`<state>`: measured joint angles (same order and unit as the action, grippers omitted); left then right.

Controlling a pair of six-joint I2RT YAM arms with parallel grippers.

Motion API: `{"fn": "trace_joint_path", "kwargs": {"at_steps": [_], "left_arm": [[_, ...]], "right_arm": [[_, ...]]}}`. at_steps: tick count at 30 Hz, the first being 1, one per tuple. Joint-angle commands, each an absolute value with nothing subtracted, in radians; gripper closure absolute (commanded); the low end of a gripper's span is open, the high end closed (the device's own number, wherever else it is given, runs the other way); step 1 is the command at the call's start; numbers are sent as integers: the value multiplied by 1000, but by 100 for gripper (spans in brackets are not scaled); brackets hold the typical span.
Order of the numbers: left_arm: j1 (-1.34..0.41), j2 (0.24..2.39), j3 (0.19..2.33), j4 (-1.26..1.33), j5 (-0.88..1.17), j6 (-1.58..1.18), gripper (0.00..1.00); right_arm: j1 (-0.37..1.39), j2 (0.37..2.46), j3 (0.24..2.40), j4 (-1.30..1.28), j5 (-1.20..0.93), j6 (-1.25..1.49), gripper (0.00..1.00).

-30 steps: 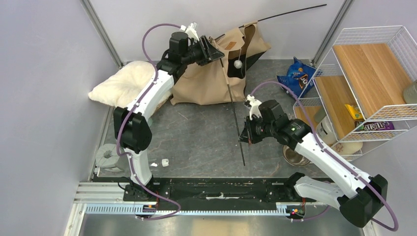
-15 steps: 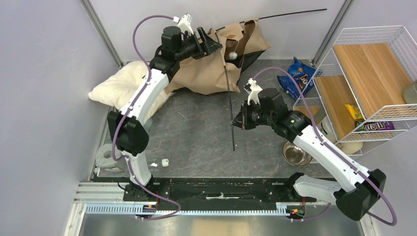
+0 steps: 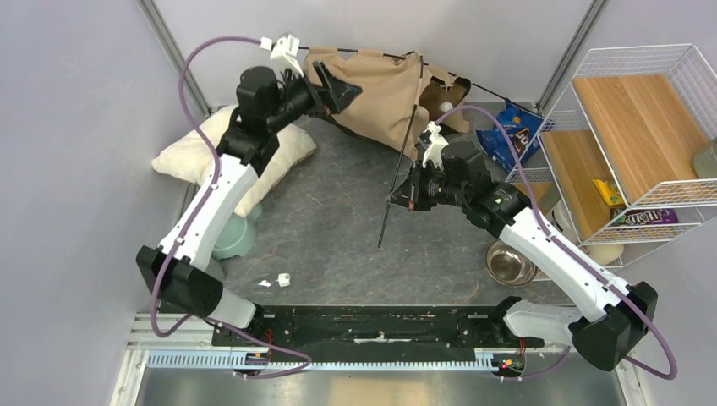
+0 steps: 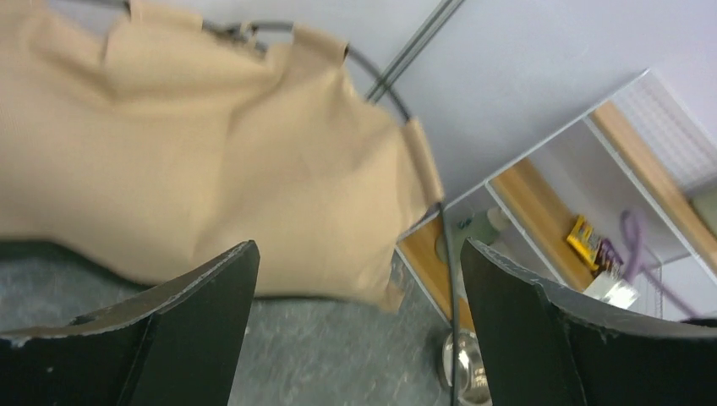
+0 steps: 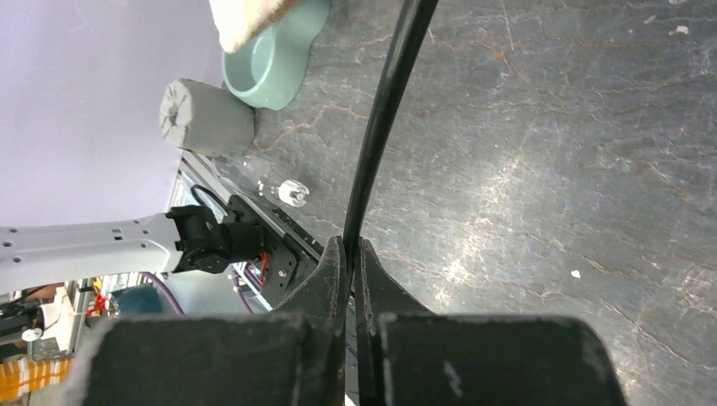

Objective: Set up the pet tent

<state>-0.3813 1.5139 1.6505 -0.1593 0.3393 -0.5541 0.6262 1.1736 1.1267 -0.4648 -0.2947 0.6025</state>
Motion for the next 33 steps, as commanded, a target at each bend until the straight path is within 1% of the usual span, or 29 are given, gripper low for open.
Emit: {"fn": "trace_joint_path", "kwargs": {"at_steps": [1,6,12,19,22,25,29,33], "left_arm": [[-381,1433,1433,-47,339,-541,4],[-381,1411,1311,9,377,-614,4],[-394,1395,1188,203,404,-771,5],[-424,1349,1121,239,292,-825,5],[-435,1355,1070,346,274,-937,5],[-464,1403,1081,446,276,-999,5],[-494,1472,1134,502,265,-1010,5],[-501,1528,1123,600,234,-1086,5]], "right_arm": [[620,1186,1213,-397,-291,624,100],[618,1182,1236,-403,-302,627,100],[619,1210,1304,-394,-344,641,100],[620,1273,1434,-370,-379,719,100],[619,1298,1473,-366,-396,742,100],[619,1317,1486,-347,-427,767,100],[620,1329,1491,-318,-455,799,100],[618,1328,1488,-269,-468,841,100]]}}
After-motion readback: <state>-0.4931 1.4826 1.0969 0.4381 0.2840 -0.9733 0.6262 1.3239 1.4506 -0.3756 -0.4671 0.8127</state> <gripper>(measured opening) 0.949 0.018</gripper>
